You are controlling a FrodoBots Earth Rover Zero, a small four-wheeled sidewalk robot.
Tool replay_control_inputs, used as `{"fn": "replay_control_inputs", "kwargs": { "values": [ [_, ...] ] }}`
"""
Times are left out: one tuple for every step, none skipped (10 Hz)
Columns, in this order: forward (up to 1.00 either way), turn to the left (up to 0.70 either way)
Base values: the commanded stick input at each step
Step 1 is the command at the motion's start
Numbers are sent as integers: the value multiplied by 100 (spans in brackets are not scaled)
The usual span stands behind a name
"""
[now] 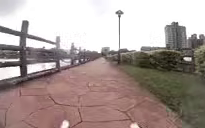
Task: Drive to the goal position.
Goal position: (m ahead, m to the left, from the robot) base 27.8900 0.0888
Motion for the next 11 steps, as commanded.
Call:
{"fn": "replay_control_inputs", "kwargs": {
  "values": [
    [70,0],
    [70,0],
    [70,0],
    [70,0],
    [70,0],
    [70,0],
    [70,0],
    [70,0],
    [70,0],
    [70,0],
    [70,0]
  ]
}}
